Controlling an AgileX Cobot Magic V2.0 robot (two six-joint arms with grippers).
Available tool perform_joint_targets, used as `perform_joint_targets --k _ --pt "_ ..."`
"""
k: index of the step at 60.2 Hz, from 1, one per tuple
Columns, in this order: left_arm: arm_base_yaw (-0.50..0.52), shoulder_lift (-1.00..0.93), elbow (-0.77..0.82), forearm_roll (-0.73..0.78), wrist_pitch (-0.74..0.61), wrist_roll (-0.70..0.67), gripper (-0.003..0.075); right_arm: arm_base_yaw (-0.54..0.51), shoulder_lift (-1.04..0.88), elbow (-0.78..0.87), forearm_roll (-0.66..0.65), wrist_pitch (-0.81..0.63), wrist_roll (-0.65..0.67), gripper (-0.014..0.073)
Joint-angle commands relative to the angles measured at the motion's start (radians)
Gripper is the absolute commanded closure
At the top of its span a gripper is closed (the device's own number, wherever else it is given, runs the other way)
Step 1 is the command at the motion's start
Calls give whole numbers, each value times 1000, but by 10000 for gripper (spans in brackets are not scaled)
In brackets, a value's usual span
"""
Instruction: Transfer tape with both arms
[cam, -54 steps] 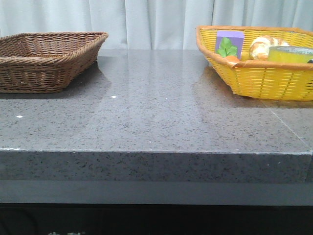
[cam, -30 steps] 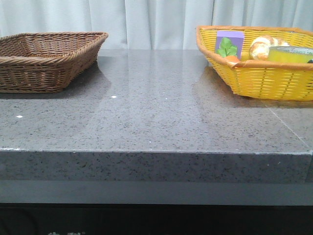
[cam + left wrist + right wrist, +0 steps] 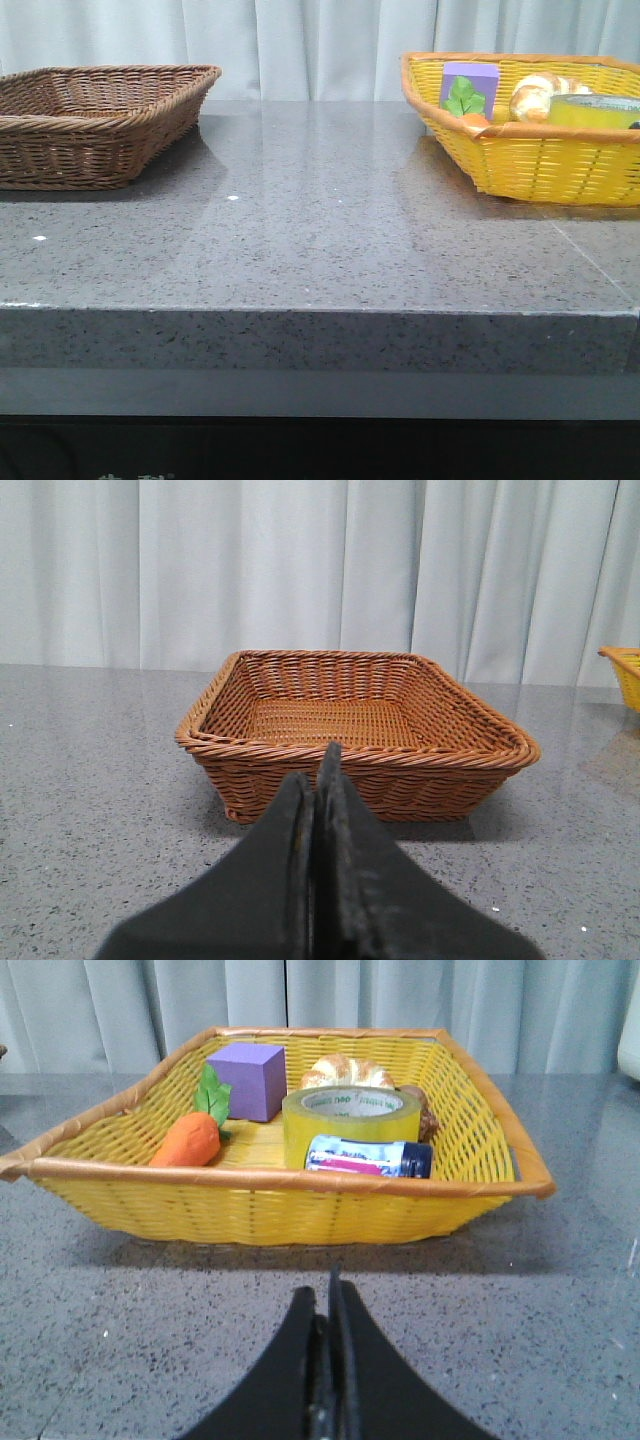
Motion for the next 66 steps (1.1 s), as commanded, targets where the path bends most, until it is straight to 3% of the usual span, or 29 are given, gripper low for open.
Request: perform_joint_targets --k 1,9,19,40,51,66 --pt "2 -19 -41 0 -85 -6 741 -5 -24 -28 8 -92 -2 662" --pt "2 -9 -170 0 -20 -6 741 -5 -23 -121 8 -51 -2 662" --pt "2 68 -413 0 179 -6 741 -5 6 -305 7 52 -2 662" --pt "2 392 -857 0 509 -6 741 -5 292 -741 7 343 -2 662" --pt "2 523 -928 0 554 -6 741 -5 460 -886 7 467 -2 662" --pt "2 638 -928 0 572 -6 741 -5 624 -895 7 481 -2 662"
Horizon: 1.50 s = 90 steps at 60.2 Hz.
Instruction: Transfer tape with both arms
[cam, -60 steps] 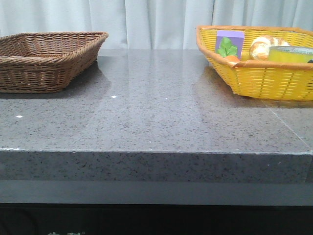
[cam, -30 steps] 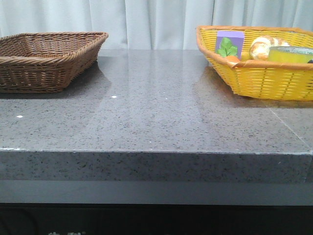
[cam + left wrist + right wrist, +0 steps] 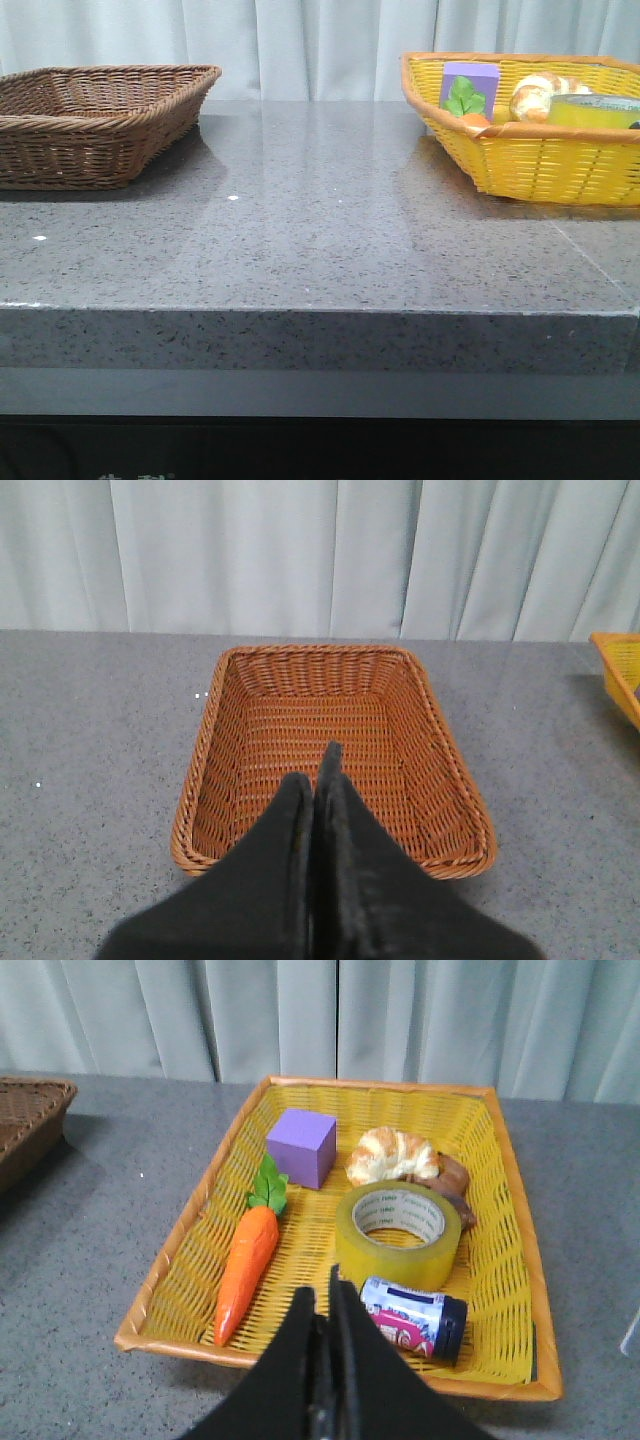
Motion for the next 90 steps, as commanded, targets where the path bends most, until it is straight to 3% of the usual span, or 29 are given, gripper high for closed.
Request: perform_joint_targets --k 1,23,27,32,41,46,55,71,90 --pt "2 41 -34 0 -68 -6 741 -5 55 -28 2 -62 -2 662" --pt "2 189 -34 -9 -78 -6 738 -5 228 -28 -11 -62 -6 658" --pt "2 205 -34 0 -94 -4 710 -5 249 -28 -24 -58 -6 623" --pt "2 219 -34 5 -108 5 584 -5 271 -28 -42 -53 -6 498" --pt "2 221 -34 5 -138 11 272 -5 296 -28 -47 -42 -6 145" --pt "0 221 -34 0 -149 11 187 -5 306 -28 -47 -39 -6 67" --pt "-78 221 -34 -10 -149 13 188 -29 347 -89 -45 -3 1 66" --pt "-384 205 -34 -19 -149 13 188 -151 543 -308 -32 146 11 66" --pt "-660 209 -34 -19 -168 13 189 -168 845 -607 -27 350 10 71"
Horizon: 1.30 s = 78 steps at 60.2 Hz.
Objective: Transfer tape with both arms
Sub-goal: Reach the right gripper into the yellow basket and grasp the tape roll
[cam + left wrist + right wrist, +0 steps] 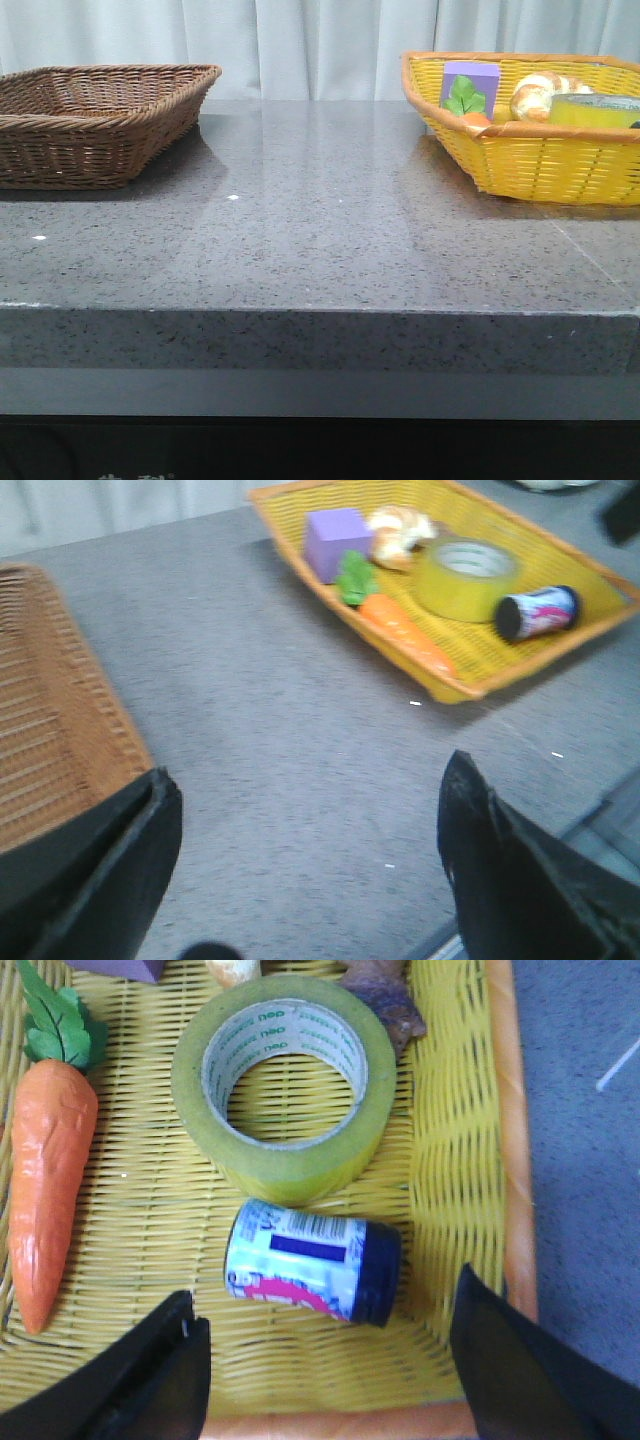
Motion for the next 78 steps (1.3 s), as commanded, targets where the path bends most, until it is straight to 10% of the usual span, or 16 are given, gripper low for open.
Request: perform_joint_targets --k 1,60,78 --pt "-56 -5 -34 -10 -91 1 189 -9 45 -112 9 19 -2 75" --pt "-115 51 -34 -10 -95 1 189 -9 604 -607 -43 156 -3 165" --pt "-115 125 -34 -10 -95 1 189 -8 612 -608 -40 167 -3 452"
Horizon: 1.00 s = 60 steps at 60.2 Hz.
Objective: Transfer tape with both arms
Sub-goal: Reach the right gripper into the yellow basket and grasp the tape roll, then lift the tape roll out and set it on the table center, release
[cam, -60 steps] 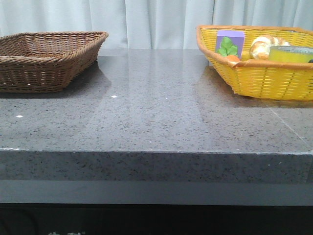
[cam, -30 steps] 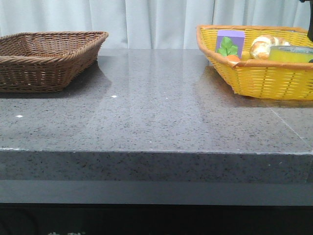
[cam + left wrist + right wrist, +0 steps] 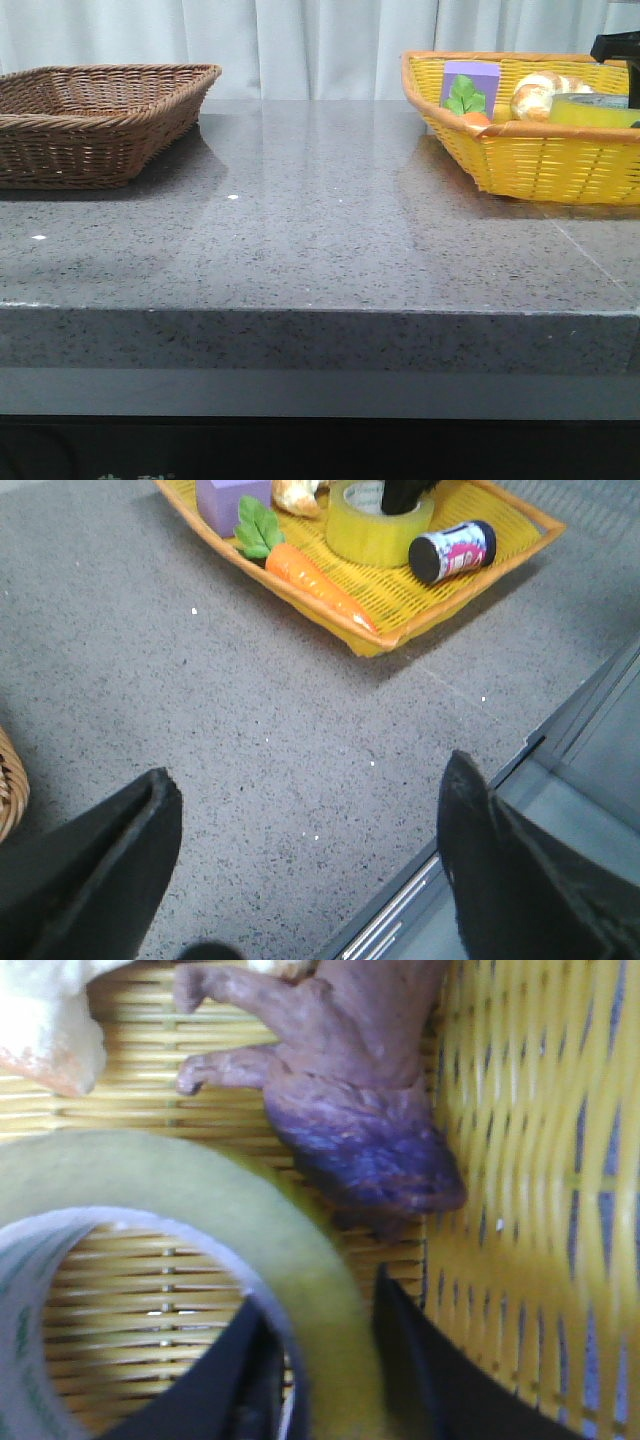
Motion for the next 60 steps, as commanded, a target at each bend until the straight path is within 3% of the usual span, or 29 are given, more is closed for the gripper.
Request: perform_joint_targets --k 1,15,41,50,60 --pt "-8 19 -34 -10 -75 1 189 -8 -62 -35 5 -14 -5 462" --pt "-8 47 -34 -17 -75 1 189 -8 -85 -35 5 -2 -12 475" --pt "-8 -152 -36 17 -60 1 189 20 -260 -35 7 -12 -20 475" --pt "-8 -189 -36 17 -30 1 189 104 -322 -35 7 -29 -25 475" --pt "-8 -191 -36 17 -18 1 189 274 -344 -35 7 -24 -31 475"
